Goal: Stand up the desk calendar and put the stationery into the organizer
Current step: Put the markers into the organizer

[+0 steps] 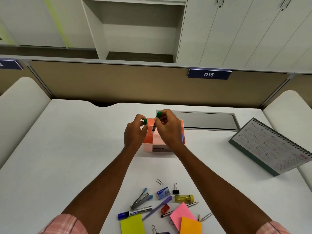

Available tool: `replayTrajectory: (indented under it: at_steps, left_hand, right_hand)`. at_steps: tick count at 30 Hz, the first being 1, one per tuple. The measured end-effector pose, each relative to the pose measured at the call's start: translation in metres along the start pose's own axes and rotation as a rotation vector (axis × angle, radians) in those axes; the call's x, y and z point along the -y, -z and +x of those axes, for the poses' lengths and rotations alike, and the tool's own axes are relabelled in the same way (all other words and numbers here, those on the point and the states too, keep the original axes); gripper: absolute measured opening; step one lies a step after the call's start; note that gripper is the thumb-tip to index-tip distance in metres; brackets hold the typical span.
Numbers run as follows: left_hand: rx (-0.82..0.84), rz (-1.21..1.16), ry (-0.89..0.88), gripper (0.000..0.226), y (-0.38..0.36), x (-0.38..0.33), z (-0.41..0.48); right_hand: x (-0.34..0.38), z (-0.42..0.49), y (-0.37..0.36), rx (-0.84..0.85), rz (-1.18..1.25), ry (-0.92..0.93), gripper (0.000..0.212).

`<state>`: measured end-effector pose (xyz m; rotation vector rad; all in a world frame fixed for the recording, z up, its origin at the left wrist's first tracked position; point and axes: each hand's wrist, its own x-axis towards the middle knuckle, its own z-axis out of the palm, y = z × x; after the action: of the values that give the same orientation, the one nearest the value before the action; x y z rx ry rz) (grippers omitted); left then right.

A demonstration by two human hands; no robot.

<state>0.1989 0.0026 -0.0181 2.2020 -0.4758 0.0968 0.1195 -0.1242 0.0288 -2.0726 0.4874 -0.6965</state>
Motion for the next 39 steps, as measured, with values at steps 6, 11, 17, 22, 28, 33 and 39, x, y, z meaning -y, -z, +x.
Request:
replayTrajectory:
  at_steps: [6, 11, 17, 22, 28, 33, 39]
  left_hand:
    - [-0.010, 0.020, -0.007, 0.033, -0.008, 0.006, 0.004]
    - [-0.023, 0.042, -0.081, 0.041, -0.012, 0.012, 0.007]
    - [-0.020, 0.085, -0.045, 0.039, -0.016, 0.020, 0.003]
    - [-0.015, 0.105, -0.041, 0.042, -0.015, 0.020, 0.001]
    - [-0.001, 0.069, -0.019, 0.051, -0.012, 0.022, -0.001]
    - [-0.028, 0.034, 0.058, 0.052, -0.005, 0.026, -0.006]
    - [-0.062, -0.022, 0.125, 0.047, 0.003, 0.036, -0.026]
  right_hand:
    - [-0.002, -0.001, 0.010, -0.031, 0.054, 0.040, 0.022]
    - [-0.002, 0.006, 0.007, -0.021, 0.074, 0.028, 0.022]
    - [-0.004, 0.010, -0.008, 0.000, 0.068, 0.015, 0.020]
    - [-0.014, 0.013, -0.022, 0.064, 0.001, -0.014, 0.021]
    - [-0.026, 0.016, -0.036, 0.156, -0.105, -0.092, 0.026]
    - [-0.033, 0.017, -0.044, 0.214, -0.159, -0.123, 0.023]
    - [-0.037, 0.019, -0.053, 0.255, -0.223, -0.108, 0.023]
